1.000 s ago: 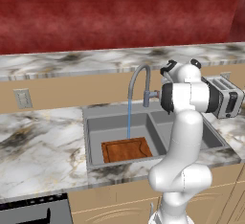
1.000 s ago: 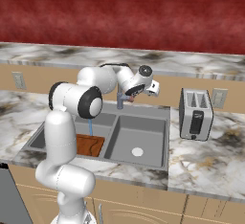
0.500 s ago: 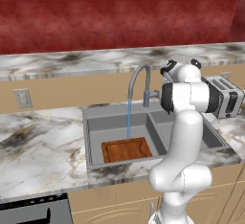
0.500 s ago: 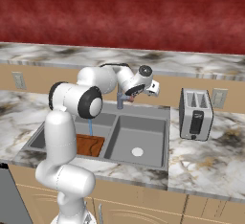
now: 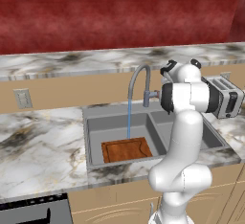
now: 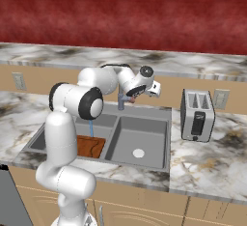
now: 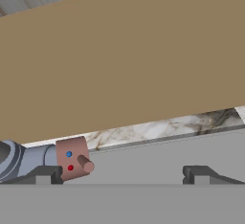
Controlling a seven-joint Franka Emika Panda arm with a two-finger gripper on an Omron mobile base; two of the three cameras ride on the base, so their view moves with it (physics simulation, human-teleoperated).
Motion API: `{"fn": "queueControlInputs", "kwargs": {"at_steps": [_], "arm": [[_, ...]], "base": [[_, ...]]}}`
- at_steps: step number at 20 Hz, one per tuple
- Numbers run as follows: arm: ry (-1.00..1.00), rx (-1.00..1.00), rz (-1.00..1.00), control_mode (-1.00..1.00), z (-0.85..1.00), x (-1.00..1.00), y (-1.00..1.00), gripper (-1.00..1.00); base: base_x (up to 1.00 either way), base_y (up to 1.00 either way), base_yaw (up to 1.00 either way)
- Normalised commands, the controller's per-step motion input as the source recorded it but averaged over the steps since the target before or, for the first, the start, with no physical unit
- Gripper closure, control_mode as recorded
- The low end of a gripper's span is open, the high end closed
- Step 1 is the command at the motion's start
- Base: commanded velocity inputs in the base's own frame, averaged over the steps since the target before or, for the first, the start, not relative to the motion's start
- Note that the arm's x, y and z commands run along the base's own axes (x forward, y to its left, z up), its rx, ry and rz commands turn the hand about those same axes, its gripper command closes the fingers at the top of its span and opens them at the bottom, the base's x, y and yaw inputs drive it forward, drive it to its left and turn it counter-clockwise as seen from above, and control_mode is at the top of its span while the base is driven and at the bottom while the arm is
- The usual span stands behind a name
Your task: Turn on the sink faucet with hot water and rinse the cutting board for ten seconds, then turn off the faucet. Push the cutting board to reach the water if necessary.
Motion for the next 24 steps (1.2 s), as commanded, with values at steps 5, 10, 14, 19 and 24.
{"fn": "queueControlInputs", "kwargs": {"at_steps": [5, 10, 14, 19, 24], "arm": [[0.00, 0.00, 0.00, -1.00, 0.00, 0.00, 0.00, -1.00], [0.00, 0.00, 0.00, -1.00, 0.00, 0.00, -0.12, -1.00], [0.00, 0.00, 0.00, -1.00, 0.00, 0.00, -0.22, -1.00], [0.00, 0.00, 0.00, -1.00, 0.00, 0.00, -0.19, -1.00], [0.00, 0.00, 0.00, -1.00, 0.00, 0.00, -0.11, -1.00]], "base": [[0.00, 0.00, 0.00], [0.00, 0.00, 0.00], [0.00, 0.00, 0.00], [0.00, 0.00, 0.00], [0.00, 0.00, 0.00]]}}
